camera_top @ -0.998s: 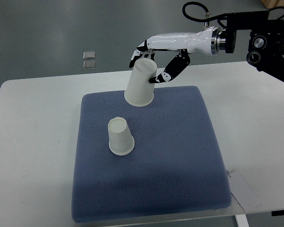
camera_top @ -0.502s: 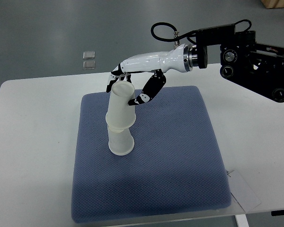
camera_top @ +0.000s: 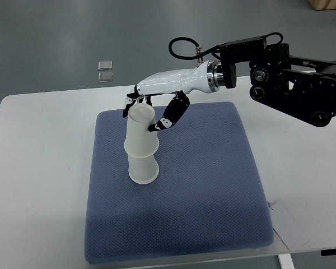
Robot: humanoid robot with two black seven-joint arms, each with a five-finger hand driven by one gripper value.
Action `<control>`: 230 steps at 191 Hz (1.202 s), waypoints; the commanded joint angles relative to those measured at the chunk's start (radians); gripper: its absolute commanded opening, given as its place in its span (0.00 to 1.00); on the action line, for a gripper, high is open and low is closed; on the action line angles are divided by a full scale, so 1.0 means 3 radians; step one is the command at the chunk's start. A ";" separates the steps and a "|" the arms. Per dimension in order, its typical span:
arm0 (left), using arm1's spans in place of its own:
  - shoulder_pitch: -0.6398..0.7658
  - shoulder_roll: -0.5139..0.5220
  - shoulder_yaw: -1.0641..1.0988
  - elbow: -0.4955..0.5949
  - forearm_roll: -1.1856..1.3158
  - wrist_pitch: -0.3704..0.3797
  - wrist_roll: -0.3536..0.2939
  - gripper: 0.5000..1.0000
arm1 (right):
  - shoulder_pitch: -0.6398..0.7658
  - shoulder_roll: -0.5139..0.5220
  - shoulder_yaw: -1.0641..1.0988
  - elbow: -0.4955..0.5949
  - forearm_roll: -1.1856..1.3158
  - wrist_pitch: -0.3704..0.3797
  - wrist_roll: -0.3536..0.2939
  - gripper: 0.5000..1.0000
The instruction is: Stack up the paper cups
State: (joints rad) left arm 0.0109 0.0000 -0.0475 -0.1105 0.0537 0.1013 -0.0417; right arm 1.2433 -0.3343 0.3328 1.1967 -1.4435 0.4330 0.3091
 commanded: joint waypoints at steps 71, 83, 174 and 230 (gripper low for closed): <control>-0.0001 0.0000 0.0000 0.0000 0.0000 0.0000 0.0001 1.00 | -0.0023 0.0138 0.0005 -0.0001 0.0005 -0.0007 -0.0115 0.12; -0.0001 0.0000 0.0000 0.0000 0.0000 0.0000 0.0001 1.00 | -0.0023 0.0138 0.0005 -0.0001 0.0005 -0.0007 -0.0115 0.17; -0.0001 0.0000 0.0000 0.0000 0.0000 0.0000 0.0001 1.00 | -0.0064 0.0138 0.0005 -0.0001 0.0005 -0.0022 -0.0115 0.65; -0.0001 0.0000 0.0000 0.0000 0.0000 0.0000 0.0001 1.00 | -0.0069 0.0097 0.0046 -0.0016 0.0036 -0.0022 -0.0197 0.66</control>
State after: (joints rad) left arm 0.0107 0.0000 -0.0475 -0.1104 0.0537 0.1013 -0.0414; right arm 1.2233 -0.2964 0.3372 1.1966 -1.4407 0.4263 0.2709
